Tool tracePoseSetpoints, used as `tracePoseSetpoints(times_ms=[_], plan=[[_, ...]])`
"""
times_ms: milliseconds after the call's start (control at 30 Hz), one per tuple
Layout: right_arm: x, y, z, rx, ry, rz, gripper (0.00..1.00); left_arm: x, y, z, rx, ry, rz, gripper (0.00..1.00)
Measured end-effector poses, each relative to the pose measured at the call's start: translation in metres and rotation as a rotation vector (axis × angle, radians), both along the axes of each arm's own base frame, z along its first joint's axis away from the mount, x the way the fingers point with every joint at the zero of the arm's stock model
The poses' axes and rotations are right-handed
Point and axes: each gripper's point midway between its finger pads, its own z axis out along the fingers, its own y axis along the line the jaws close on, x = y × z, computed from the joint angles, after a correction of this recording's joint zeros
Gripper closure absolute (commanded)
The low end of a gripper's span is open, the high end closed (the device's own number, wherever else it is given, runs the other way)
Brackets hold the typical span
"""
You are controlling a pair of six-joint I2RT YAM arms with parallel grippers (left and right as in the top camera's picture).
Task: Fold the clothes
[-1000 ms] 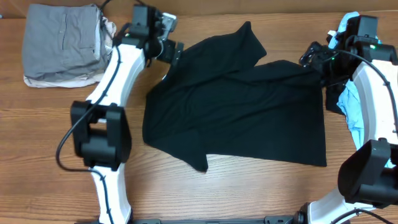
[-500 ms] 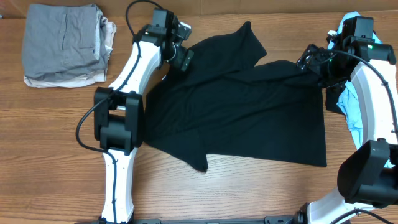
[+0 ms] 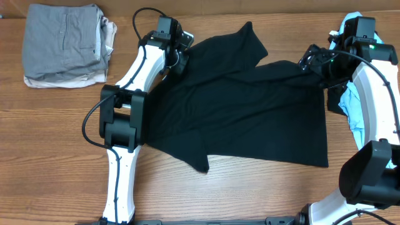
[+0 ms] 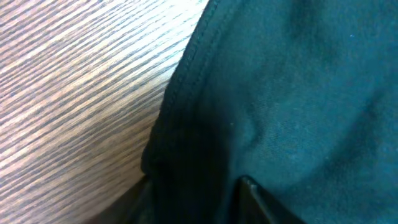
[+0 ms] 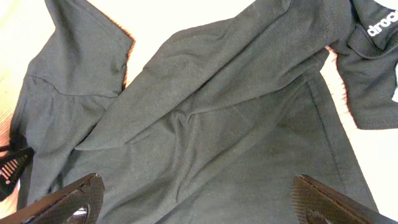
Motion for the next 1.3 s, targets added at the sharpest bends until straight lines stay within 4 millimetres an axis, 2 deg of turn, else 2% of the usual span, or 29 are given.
tracePoseSetpoints(times_ms=[100, 133, 233, 367, 500, 633, 667, 700, 767, 800, 867, 933, 1000, 1133, 1233, 1300], plan=[[-0.001, 0.0, 0.0, 0.001, 0.003, 0.0, 0.0, 0.0, 0.0, 0.0, -0.002, 0.002, 0.001, 0.9], [-0.001, 0.0, 0.0, 0.001, 0.005, -0.001, 0.0, 0.0, 0.0, 0.0, -0.002, 0.003, 0.003, 0.94], [-0.002, 0.0, -0.001, 0.002, 0.008, 0.0, 0.0, 0.003, 0.005, 0.001, 0.011, -0.003, 0.041, 0.96], [-0.003, 0.0, -0.001, 0.002, 0.014, -0.001, 0.0, 0.008, 0.026, 0.002, 0.049, -0.003, 0.15, 0.96], [-0.004, 0.001, -0.002, 0.003, 0.018, -0.001, 0.0, 0.02, 0.069, 0.007, 0.069, -0.006, 0.292, 0.96], [-0.004, 0.001, -0.002, 0.003, 0.018, 0.0, 0.0, 0.033, 0.127, 0.017, 0.065, -0.026, 0.442, 0.95], [-0.004, 0.001, -0.002, 0.003, 0.018, 0.0, 0.0, 0.036, 0.144, 0.019, 0.063, -0.033, 0.481, 0.92], [-0.004, 0.001, -0.002, 0.003, 0.018, 0.0, 0.0, 0.037, 0.159, 0.021, 0.061, -0.037, 0.513, 0.8], [-0.004, 0.001, -0.002, 0.003, 0.019, 0.0, 0.0, 0.037, 0.186, 0.023, 0.058, -0.038, 0.569, 0.41], [-0.004, 0.001, -0.002, 0.003, 0.019, 0.0, 0.0, 0.036, 0.196, 0.023, 0.057, -0.035, 0.592, 0.28], [-0.004, 0.001, -0.002, 0.003, 0.019, 0.0, 0.0, 0.033, 0.214, 0.022, 0.056, -0.026, 0.624, 0.12], [-0.004, 0.001, -0.002, 0.003, 0.019, 0.0, 0.0, 0.03, 0.217, 0.022, 0.05, -0.013, 0.634, 0.06], [-0.004, 0.001, -0.002, 0.004, 0.019, -0.001, 0.01, 0.026, 0.212, 0.023, 0.049, 0.009, 0.627, 0.0], [-0.008, 0.002, -0.002, 0.006, 0.034, 0.0, 0.02, 0.015, 0.197, 0.039, 0.057, 0.07, 0.604, 0.0], [-0.018, 0.003, 0.004, 0.008, 0.046, 0.0, 0.02, 0.005, 0.185, 0.077, 0.058, 0.099, 0.584, 0.0], [-0.027, 0.005, 0.018, 0.005, 0.034, 0.001, 0.02, -0.002, 0.178, 0.112, 0.048, 0.093, 0.572, 0.0]])
